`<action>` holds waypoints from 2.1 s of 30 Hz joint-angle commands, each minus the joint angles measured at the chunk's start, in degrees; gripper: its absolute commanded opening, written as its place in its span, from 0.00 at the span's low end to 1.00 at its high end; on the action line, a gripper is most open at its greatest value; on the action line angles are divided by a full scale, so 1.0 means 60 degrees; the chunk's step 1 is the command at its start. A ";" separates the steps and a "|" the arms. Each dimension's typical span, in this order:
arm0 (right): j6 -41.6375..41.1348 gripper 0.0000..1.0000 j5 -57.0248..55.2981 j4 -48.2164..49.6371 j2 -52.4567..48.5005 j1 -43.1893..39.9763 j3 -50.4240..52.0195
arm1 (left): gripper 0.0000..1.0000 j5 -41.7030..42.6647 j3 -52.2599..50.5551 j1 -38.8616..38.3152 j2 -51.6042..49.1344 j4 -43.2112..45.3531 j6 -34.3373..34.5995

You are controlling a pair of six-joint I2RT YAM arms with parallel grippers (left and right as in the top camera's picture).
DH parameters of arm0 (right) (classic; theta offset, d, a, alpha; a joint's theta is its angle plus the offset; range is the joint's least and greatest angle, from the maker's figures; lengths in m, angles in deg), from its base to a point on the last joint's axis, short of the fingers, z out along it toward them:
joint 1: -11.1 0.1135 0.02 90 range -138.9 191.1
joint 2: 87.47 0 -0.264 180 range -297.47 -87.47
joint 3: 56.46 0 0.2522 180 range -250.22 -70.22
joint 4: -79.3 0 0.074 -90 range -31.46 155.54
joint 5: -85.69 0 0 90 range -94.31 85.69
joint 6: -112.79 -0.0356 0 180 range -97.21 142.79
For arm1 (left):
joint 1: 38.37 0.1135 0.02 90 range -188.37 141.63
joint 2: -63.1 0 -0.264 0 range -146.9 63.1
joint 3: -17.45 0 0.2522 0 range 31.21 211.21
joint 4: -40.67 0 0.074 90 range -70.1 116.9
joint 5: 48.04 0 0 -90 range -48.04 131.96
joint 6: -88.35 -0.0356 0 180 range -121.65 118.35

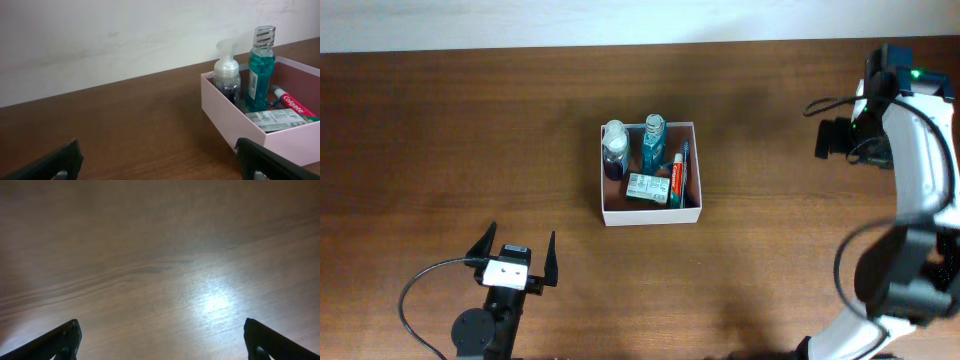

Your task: Pack container

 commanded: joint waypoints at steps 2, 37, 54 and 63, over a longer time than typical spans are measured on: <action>0.0066 0.99 -0.0011 -0.0004 0.2022 0.0685 -0.0120 | 0.99 0.0069 -0.0007 0.0058 0.0084 -0.0087 -0.0109; 0.0062 0.98 0.0215 -0.0685 0.9304 0.2080 -0.0120 | 0.99 0.0069 -0.0007 0.0058 0.0084 -0.0087 -0.0109; 0.0058 0.99 0.1381 0.3894 1.2455 0.2080 0.5566 | 0.99 0.0069 -0.0007 0.0058 0.0084 -0.0087 -0.0109; 0.0062 0.99 0.2204 0.7413 1.5132 0.2080 1.0324 | 0.99 0.0069 -0.0007 0.0058 0.0084 -0.0087 -0.0109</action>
